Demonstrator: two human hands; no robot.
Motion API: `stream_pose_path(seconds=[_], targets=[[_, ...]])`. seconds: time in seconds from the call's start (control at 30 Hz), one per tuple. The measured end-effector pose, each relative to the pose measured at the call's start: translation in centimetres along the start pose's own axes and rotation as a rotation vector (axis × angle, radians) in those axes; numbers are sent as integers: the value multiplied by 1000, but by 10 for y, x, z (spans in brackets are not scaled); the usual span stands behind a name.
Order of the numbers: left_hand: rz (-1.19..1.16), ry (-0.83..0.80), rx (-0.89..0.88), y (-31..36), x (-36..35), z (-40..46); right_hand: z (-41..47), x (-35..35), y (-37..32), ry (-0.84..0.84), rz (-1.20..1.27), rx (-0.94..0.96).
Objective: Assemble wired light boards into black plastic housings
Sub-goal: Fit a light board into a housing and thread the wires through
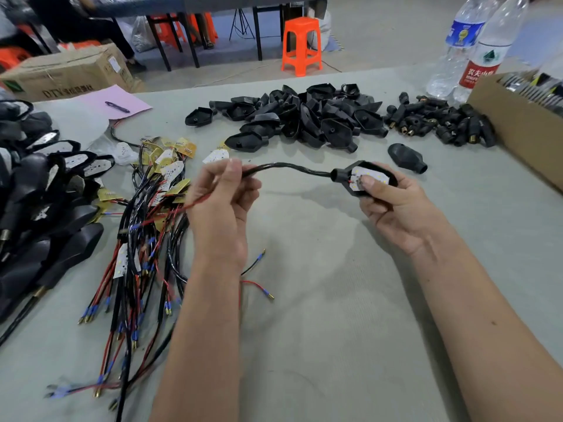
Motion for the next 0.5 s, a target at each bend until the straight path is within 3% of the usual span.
stream_pose_path(seconds=[0.1, 0.2, 0.3, 0.5], targets=[[76, -118, -113, 23, -4, 5, 0, 1, 0, -23, 66, -11], [51, 54, -41, 19, 10, 10, 1, 4, 0, 57, 0, 24], [-242, 172, 117, 0, 21, 9, 2, 9, 1, 137, -135, 57], [-245, 254, 46, -4, 35, 13, 2, 7, 0, 79, -243, 17]])
Point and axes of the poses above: each hand's wrist, its own z-axis towards the middle knuckle, its own x-axis out of the back of the hand, y = z × x, the point moved 6 cm from there along z, towards the middle knuckle, and after that the axes turned 3 degrees about z, right-handed, at the moved point
